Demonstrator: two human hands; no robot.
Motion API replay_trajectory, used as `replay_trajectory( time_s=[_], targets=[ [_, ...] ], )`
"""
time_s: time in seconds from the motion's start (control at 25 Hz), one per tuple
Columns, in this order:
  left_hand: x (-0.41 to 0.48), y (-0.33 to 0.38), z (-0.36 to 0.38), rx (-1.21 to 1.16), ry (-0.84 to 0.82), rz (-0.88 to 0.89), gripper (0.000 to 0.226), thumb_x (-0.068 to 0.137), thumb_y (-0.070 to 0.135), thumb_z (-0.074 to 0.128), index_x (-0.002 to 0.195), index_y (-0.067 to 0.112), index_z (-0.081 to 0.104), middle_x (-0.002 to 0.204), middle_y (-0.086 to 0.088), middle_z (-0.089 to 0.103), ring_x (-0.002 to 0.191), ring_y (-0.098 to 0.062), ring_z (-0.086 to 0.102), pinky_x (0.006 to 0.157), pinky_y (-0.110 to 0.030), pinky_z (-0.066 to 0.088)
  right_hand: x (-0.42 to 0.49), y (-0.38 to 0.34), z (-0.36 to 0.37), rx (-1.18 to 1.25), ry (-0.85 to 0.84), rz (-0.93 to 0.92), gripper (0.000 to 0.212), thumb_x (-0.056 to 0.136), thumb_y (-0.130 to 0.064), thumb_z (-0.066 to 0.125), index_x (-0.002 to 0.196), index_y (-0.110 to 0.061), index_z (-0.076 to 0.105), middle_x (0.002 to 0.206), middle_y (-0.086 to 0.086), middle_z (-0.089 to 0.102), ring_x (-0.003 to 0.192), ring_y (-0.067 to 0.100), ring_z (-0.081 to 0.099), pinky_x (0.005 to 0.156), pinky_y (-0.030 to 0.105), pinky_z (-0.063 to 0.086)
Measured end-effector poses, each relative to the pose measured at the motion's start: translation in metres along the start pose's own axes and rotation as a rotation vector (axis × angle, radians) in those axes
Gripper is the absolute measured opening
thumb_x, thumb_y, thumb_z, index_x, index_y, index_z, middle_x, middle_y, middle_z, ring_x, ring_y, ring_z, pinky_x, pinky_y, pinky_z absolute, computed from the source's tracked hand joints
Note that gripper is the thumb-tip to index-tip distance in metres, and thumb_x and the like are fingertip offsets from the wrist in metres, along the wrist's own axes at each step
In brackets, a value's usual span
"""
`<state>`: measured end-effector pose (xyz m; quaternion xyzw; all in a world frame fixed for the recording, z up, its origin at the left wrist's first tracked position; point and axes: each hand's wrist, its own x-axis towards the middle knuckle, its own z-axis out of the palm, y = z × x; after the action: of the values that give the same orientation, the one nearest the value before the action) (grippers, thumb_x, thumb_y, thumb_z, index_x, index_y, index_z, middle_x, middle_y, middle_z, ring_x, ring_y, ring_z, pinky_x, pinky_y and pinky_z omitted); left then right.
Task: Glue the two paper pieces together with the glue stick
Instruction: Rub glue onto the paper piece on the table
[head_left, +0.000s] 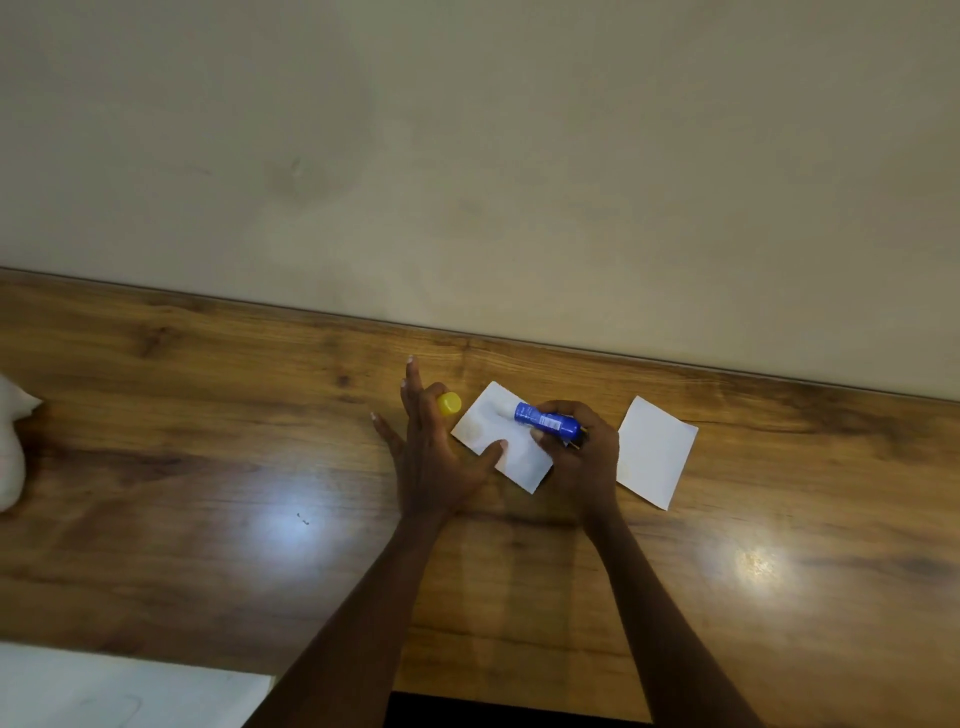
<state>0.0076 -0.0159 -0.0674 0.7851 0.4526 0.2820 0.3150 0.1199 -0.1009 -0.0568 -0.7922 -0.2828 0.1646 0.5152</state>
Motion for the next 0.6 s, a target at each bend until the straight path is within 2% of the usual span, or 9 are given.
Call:
replay_trajectory(
  time_s=[0.12, 0.2, 0.28, 0.36, 0.44, 0.52, 0.6],
  targets=[
    [-0.002, -0.003, 0.002, -0.037, 0.029, 0.018, 0.096, 0.066, 0.046, 0.063, 0.136, 0.027, 0.002, 0.142, -0.014, 0.037, 0.126, -0.034, 0.044, 0.106, -0.059, -0.006, 0.032, -0.008, -0.028, 0.057, -0.422, -0.031, 0.023, 0.072, 0.006, 0.065, 0.094, -0.002, 0.062, 0.091, 0.002, 0.061, 0.078, -0.007, 0.058, 0.067, 0.005, 0.047],
    [-0.001, -0.002, 0.002, -0.004, 0.019, 0.05, 0.102, 0.063, 0.039, 0.068, 0.135, 0.031, -0.004, 0.146, -0.008, 0.026, 0.127, -0.035, 0.042, 0.105, -0.062, -0.004, 0.056, -0.011, -0.036, -0.045, -0.639, -0.102, 0.024, 0.071, 0.009, 0.065, 0.094, 0.003, 0.061, 0.092, 0.005, 0.061, 0.08, -0.01, 0.058, 0.068, 0.006, 0.048],
    [0.0, 0.0, 0.0, 0.007, -0.005, 0.058, 0.107, 0.059, 0.035, 0.072, 0.127, 0.042, -0.011, 0.149, -0.007, 0.013, 0.132, -0.036, 0.035, 0.105, -0.058, -0.007, 0.073, -0.014, -0.034, -0.148, -0.762, -0.142, 0.025, 0.07, 0.009, 0.066, 0.094, 0.006, 0.061, 0.095, 0.009, 0.06, 0.081, -0.006, 0.059, 0.069, 0.006, 0.048],
    [0.0, 0.003, -0.004, -0.006, -0.034, 0.04, 0.107, 0.056, 0.035, 0.072, 0.118, 0.05, -0.014, 0.151, -0.016, 0.02, 0.134, -0.035, 0.032, 0.106, -0.055, -0.011, 0.081, -0.015, -0.028, -0.191, -0.804, -0.135, 0.026, 0.07, 0.008, 0.066, 0.095, 0.006, 0.06, 0.098, 0.011, 0.059, 0.081, 0.003, 0.058, 0.07, 0.005, 0.048],
    [0.0, 0.005, -0.006, 0.003, -0.042, 0.017, 0.106, 0.054, 0.039, 0.07, 0.115, 0.053, -0.016, 0.149, -0.018, 0.026, 0.135, -0.035, 0.03, 0.105, -0.053, -0.013, 0.08, -0.018, -0.023, -0.164, -0.709, -0.118, 0.028, 0.071, 0.006, 0.066, 0.099, 0.006, 0.06, 0.1, 0.014, 0.06, 0.082, 0.005, 0.055, 0.068, 0.003, 0.047],
    [0.001, 0.006, -0.006, 0.014, -0.04, 0.002, 0.103, 0.055, 0.04, 0.071, 0.112, 0.052, -0.014, 0.149, -0.018, 0.026, 0.136, -0.036, 0.027, 0.105, -0.051, -0.015, 0.071, -0.017, -0.017, -0.057, -0.419, -0.062, 0.026, 0.074, -0.002, 0.067, 0.098, 0.003, 0.06, 0.095, 0.013, 0.061, 0.076, 0.01, 0.055, 0.063, 0.007, 0.048],
    [0.001, 0.006, -0.005, 0.02, -0.029, -0.002, 0.101, 0.056, 0.04, 0.07, 0.111, 0.051, -0.013, 0.148, -0.019, 0.028, 0.138, -0.037, 0.021, 0.104, -0.051, -0.017, 0.053, -0.02, -0.012, 0.18, -0.078, 0.066, 0.013, 0.077, -0.009, 0.064, 0.09, -0.007, 0.06, 0.082, 0.01, 0.059, 0.068, 0.015, 0.054, 0.059, 0.017, 0.047]
  ],
)
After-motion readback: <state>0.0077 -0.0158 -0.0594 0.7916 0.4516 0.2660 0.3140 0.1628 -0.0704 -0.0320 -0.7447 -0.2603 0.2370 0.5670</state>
